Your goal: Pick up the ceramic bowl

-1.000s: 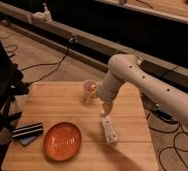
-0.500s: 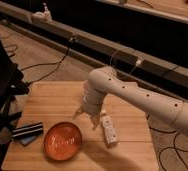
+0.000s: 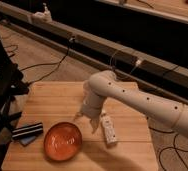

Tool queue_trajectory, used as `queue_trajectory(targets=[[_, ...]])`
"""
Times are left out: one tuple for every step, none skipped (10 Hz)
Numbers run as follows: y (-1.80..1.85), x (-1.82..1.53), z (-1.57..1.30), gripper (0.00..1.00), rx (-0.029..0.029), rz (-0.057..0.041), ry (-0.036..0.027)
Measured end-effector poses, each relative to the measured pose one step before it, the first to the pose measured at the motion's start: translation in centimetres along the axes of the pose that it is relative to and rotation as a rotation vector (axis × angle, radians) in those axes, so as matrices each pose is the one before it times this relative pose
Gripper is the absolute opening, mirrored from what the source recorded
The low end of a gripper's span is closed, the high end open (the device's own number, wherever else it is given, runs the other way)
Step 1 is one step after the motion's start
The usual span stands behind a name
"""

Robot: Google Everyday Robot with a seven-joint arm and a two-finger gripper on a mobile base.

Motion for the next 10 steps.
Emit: queue_trajectory(targets=[[0.469, -0.231, 1.609, 0.68, 0.00441, 0.02351, -0.00782], [0.235, -0.187, 1.582, 0.68, 0.00711, 0.01565, -0.00780], [0.180, -0.192, 1.425, 0.68, -0.00002, 0.00650, -0.00881], [0.039, -0.246, 1.358, 0.68, -0.00220, 0.00101, -0.01177], [-0.109, -0.278, 1.222, 0.68, -0.00149, -0.00155, -0.01329], [-0.106, -0.183, 1.191, 0.68, 0.00310, 0.00282, -0.01562], [-0.069, -0.138, 1.061, 0.68, 0.00330, 0.00478, -0.01619], [-0.122, -0.172, 1.059, 0.68, 0.00227, 0.00386, -0.01790], [-0.142, -0.264, 0.953, 0.67, -0.00109, -0.00067, -0.01910], [-0.186, -0.301, 0.941, 0.64, -0.00206, -0.00129, -0.02072]])
